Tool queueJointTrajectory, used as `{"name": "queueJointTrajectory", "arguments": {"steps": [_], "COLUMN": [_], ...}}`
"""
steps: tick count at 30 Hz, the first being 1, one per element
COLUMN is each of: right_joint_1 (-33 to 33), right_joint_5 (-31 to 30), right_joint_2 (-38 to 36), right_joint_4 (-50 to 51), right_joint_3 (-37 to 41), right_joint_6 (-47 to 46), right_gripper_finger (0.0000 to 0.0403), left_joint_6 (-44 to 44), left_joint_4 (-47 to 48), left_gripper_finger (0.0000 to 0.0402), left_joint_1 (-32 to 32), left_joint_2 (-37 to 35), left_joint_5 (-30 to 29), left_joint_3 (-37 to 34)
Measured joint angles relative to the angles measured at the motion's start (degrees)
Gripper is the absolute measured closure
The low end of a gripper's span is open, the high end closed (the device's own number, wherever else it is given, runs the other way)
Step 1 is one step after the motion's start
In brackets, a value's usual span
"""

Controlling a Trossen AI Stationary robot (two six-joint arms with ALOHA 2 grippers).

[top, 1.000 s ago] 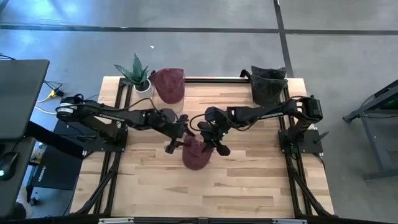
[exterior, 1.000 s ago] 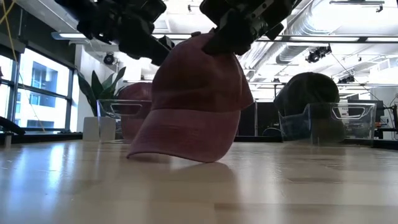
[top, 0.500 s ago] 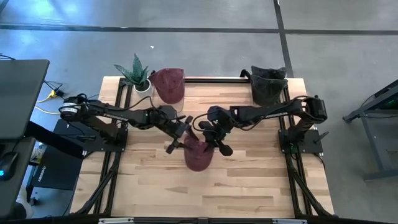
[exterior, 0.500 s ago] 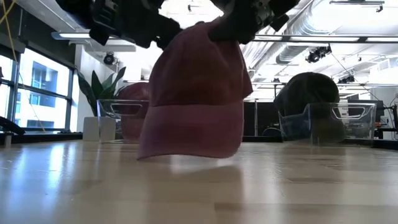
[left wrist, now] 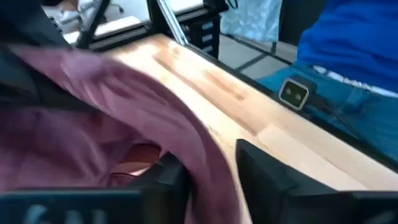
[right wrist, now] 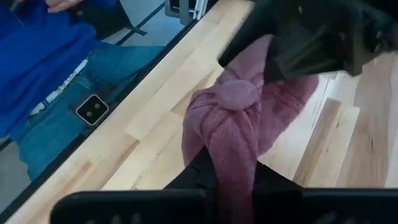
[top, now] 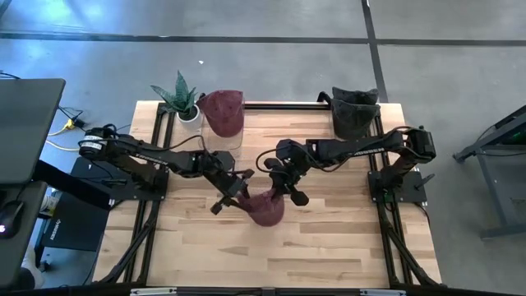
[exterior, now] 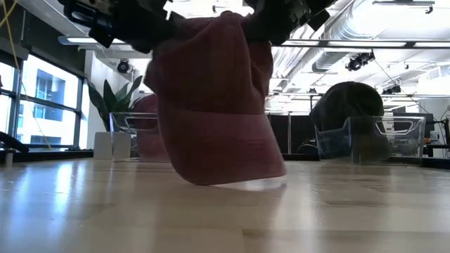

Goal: Pick & Place hat
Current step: Put the red cap into the left transparent bin

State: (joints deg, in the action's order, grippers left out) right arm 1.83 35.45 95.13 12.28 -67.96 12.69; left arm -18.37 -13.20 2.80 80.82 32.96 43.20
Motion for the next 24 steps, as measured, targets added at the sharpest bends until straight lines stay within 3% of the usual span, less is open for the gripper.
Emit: {"name": "queueJointTrajectory", "arguments": {"steps": [8,11,19,24], "right_joint_1": [0.03,0.27,0.41,0.41], "right_joint_5": [-3.19,-2.02,1.88,14.65], "right_joint_2": [0.00,0.00,-1.74,-1.84], "right_joint_4": [-1.56,-2.21,3.38,6.33], "right_joint_3": [0.00,-0.04,-2.99,-2.94], "right_joint_6": [-2.34,-5.09,-3.56,-0.89], "right_gripper_finger": [0.0395,0.0364,0.0224,0.0178], "left_joint_6": [1.00,2.03,2.14,0.22], "left_joint_4": [1.41,5.18,26.62,33.26], "left_gripper_finger": [0.0395,0.0387,0.0381,0.0381], "left_joint_1": [-0.15,-0.17,-0.15,-0.12], "left_joint_2": [-0.03,-0.25,-2.89,-3.92], "left_joint_5": [-1.13,-1.65,-6.43,-10.27], "left_joint_3": [0.04,1.62,10.07,12.93]}}
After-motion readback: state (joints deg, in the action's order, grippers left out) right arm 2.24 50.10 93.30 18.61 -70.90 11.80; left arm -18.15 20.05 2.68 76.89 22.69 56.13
